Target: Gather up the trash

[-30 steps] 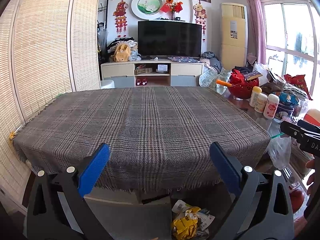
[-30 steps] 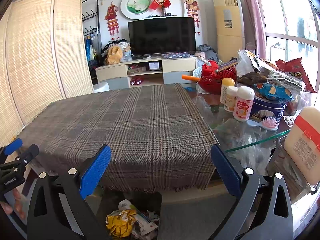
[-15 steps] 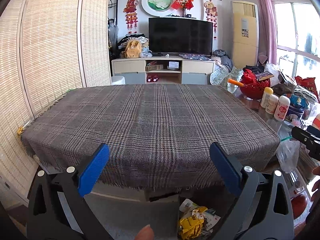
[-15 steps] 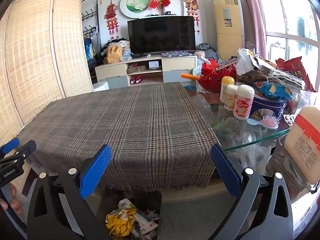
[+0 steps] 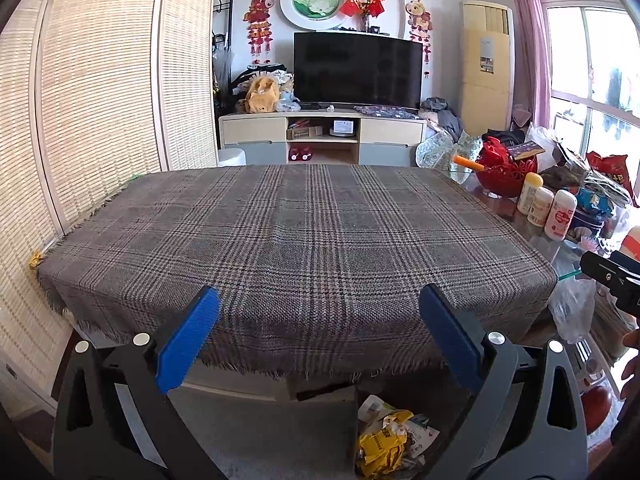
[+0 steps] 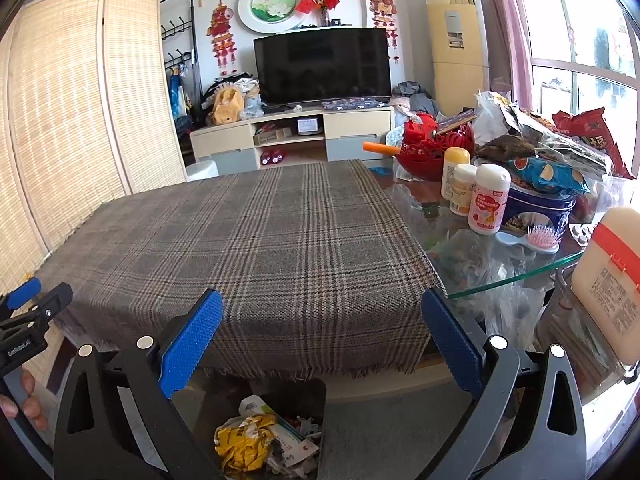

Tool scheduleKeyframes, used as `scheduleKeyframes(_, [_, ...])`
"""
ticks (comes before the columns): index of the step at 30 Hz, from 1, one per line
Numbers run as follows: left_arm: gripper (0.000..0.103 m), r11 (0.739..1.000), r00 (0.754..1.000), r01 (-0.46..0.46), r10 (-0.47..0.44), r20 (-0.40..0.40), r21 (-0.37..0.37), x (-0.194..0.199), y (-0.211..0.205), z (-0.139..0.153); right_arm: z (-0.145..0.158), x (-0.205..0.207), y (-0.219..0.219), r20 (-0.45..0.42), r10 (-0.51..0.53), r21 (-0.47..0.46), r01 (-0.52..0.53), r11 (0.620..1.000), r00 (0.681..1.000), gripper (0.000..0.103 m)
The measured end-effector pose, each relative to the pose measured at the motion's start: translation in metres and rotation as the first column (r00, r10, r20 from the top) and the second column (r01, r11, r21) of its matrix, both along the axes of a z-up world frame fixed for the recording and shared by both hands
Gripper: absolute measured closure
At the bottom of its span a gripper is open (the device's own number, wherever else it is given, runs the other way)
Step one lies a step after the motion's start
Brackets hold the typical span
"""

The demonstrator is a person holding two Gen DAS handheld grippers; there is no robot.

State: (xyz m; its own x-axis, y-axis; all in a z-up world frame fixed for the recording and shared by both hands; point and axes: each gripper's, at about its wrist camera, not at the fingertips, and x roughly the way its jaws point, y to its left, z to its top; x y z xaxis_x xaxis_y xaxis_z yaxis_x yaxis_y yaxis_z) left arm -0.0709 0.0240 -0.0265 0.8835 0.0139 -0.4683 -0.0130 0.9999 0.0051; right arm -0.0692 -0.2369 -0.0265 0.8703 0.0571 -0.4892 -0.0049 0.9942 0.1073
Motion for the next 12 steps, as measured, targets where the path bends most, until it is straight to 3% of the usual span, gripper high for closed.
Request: scheduleKeyframes(12, [0.008,0.999,1.000,0.019,-0.019,-0.015,-0.045,0.0021,0.0028,0.0029,-0.0038,0.0031,0.0058,-0.012,0.013,-0.012,-0.013,1.000,1.000,0.003])
